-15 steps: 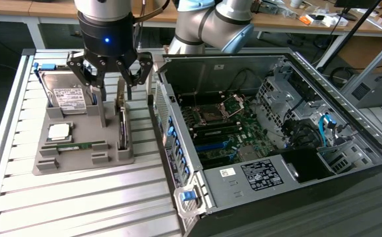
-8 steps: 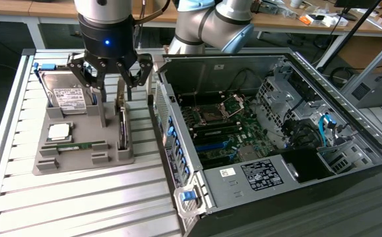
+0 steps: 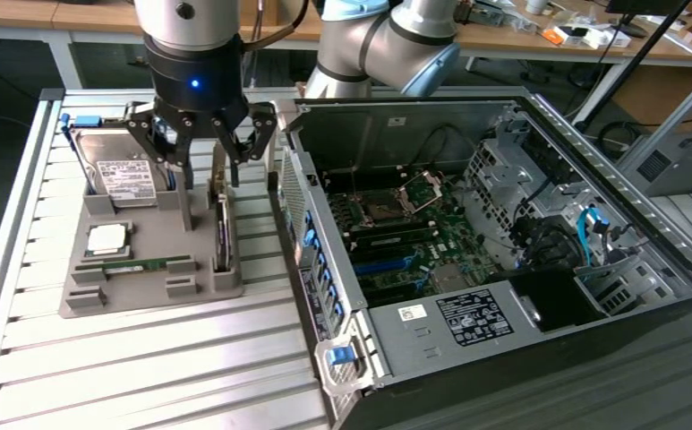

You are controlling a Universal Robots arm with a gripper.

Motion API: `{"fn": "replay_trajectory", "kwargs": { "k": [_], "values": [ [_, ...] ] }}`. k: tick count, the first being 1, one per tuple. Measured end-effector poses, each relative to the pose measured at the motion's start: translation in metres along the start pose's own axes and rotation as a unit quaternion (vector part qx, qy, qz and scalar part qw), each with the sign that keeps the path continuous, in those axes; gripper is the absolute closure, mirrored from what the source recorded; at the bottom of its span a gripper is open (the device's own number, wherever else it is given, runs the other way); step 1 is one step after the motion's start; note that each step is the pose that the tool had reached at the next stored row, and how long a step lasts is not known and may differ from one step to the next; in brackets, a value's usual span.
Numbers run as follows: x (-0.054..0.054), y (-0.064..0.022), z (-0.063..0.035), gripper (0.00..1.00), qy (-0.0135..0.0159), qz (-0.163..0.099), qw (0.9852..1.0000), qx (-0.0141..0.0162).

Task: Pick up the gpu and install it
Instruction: 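Pick up the gpu and move the gpu toward the slot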

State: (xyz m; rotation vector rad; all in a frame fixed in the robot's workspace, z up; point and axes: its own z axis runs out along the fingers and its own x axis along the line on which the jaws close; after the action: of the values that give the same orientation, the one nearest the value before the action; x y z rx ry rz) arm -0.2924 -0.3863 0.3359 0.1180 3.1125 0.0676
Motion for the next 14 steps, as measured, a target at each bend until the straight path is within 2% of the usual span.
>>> {"fn": "replay_trajectory", "kwargs": {
  "k": [14],
  "values": [
    [0.0002,-0.0004,0.0091,0.46,0.0,0.0,1.0,0.0]
  ]
}}
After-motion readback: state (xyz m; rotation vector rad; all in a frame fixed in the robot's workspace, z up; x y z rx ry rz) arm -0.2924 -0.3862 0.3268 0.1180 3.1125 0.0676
